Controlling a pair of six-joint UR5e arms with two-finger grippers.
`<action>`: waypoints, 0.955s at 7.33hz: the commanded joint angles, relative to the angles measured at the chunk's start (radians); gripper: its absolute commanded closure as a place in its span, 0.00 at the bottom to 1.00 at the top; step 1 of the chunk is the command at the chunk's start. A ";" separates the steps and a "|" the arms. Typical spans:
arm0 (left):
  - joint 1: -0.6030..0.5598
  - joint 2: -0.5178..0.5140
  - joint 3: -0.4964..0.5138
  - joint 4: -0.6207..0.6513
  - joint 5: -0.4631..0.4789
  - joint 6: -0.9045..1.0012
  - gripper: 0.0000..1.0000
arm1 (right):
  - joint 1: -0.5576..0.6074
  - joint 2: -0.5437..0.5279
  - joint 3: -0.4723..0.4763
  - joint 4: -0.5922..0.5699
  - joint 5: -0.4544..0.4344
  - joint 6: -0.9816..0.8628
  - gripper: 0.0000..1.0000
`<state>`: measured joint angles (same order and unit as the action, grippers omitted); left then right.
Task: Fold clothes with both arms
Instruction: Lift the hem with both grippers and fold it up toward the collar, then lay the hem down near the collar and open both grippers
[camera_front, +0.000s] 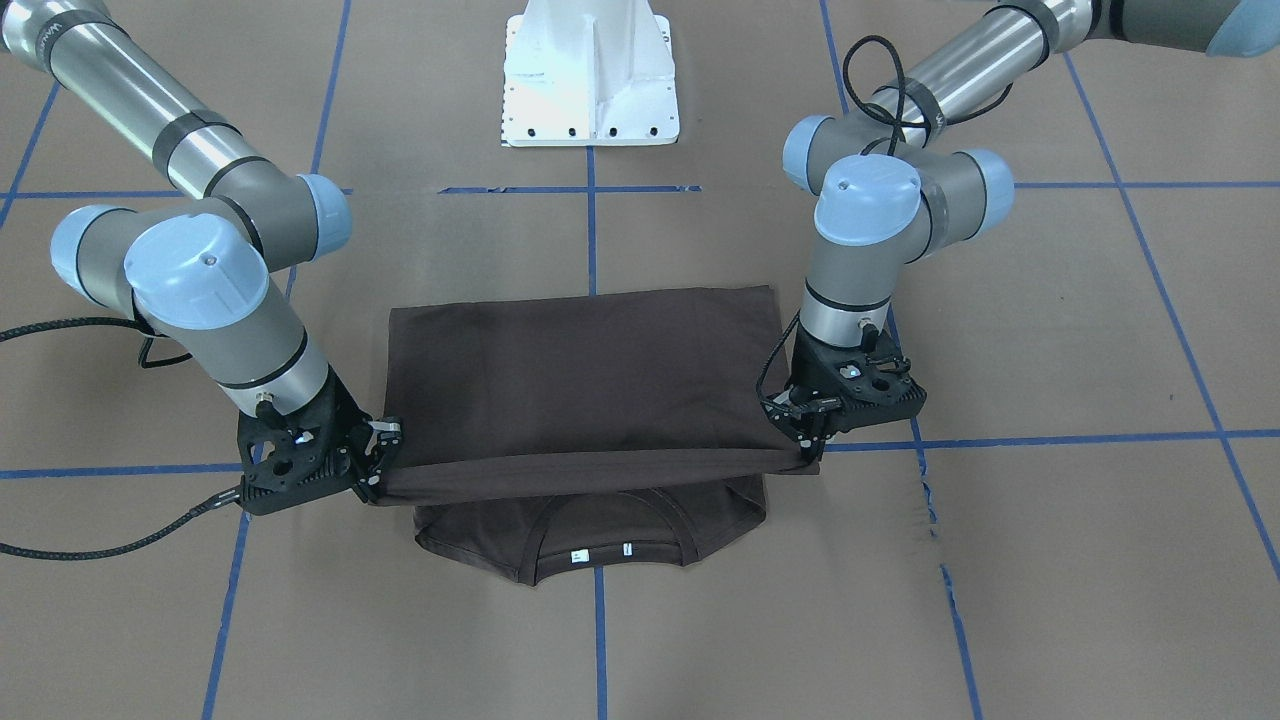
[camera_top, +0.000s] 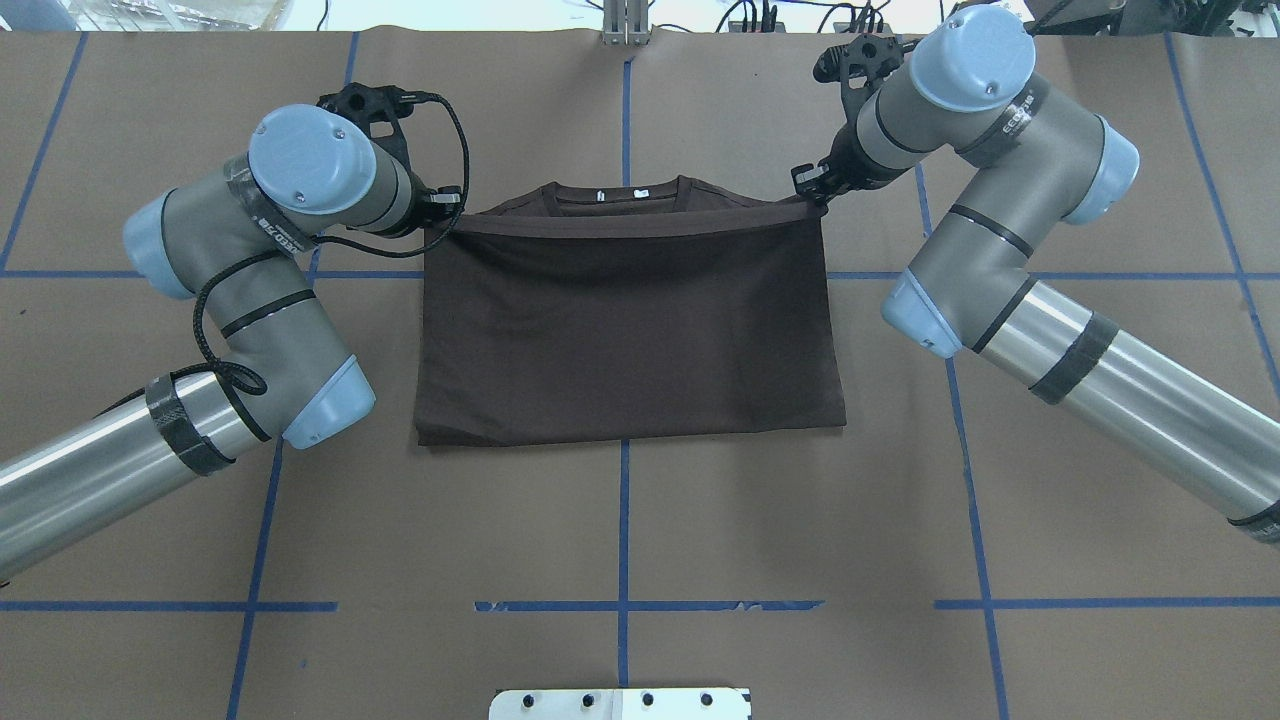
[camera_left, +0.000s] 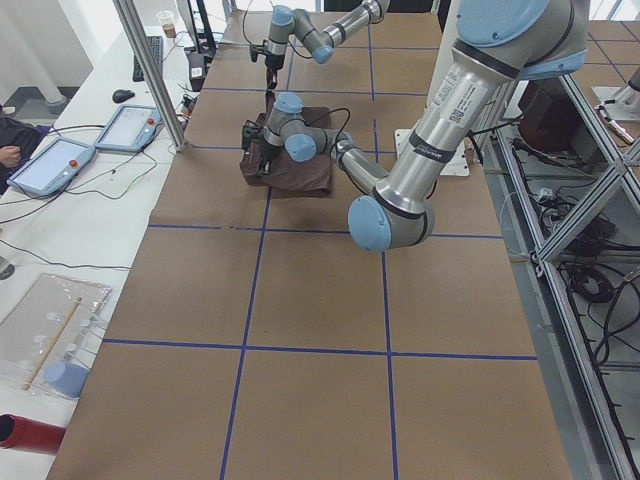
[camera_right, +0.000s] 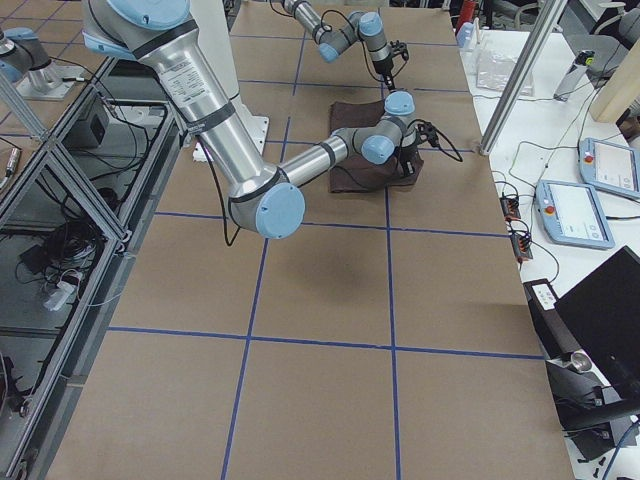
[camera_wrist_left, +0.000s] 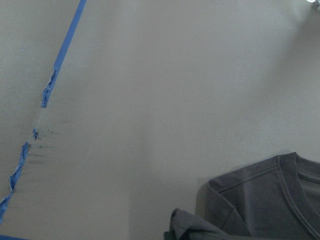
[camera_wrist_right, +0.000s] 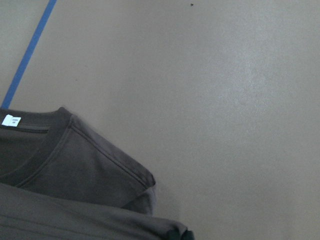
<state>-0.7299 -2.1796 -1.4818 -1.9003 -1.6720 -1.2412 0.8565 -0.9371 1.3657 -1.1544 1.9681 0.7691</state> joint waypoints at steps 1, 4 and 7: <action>-0.008 -0.002 0.029 -0.020 0.001 -0.001 1.00 | 0.012 0.047 -0.066 0.001 0.000 -0.002 1.00; -0.019 -0.022 0.060 -0.026 0.000 0.000 1.00 | 0.021 0.089 -0.115 0.001 -0.003 -0.004 1.00; -0.020 -0.031 0.078 -0.039 0.000 0.000 1.00 | 0.021 0.098 -0.120 0.002 -0.008 -0.002 1.00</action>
<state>-0.7490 -2.2078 -1.4070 -1.9353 -1.6720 -1.2410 0.8773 -0.8430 1.2473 -1.1531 1.9623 0.7659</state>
